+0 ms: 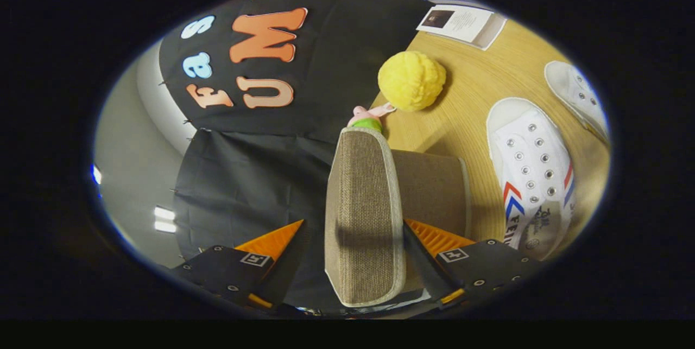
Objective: Open the storage box then place both shoes into the box .Put the left shoe in first, then the right shoe, with the right side of both shoes facing outward in a uniform manner.
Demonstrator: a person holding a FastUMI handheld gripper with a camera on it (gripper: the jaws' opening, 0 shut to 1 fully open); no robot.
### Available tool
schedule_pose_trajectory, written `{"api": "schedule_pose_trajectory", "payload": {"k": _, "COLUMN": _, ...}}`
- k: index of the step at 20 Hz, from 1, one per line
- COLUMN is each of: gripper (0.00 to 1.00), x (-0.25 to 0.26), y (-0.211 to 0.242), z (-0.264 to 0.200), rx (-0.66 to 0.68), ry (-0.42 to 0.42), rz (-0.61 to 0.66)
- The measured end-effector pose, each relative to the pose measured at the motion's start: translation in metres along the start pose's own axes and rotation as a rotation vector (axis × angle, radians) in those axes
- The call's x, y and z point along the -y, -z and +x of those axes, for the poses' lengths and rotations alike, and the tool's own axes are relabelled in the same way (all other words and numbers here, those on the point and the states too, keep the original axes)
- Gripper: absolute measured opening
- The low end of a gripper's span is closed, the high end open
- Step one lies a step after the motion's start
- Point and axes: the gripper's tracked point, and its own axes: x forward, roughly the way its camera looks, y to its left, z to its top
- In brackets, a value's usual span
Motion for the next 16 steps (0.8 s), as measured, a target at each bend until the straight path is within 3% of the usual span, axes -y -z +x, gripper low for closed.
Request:
{"api": "schedule_pose_trajectory", "payload": {"k": 4, "gripper": 0.94, "x": -0.012, "y": -0.013, "z": -0.013, "rx": 0.033, "ry": -0.037, "rz": 0.014}}
{"api": "schedule_pose_trajectory", "payload": {"k": 7, "gripper": 0.86, "x": -0.023, "y": -0.017, "z": -0.016, "rx": 0.044, "ry": -0.053, "rz": -0.013}}
{"api": "schedule_pose_trajectory", "payload": {"k": 11, "gripper": 0.67, "x": -0.043, "y": -0.006, "z": -0.013, "rx": 0.019, "ry": -0.089, "rz": -0.074}}
{"api": "schedule_pose_trajectory", "payload": {"k": 16, "gripper": 0.26, "x": -0.075, "y": 0.002, "z": -0.01, "rx": 0.007, "ry": -0.124, "rz": -0.128}}
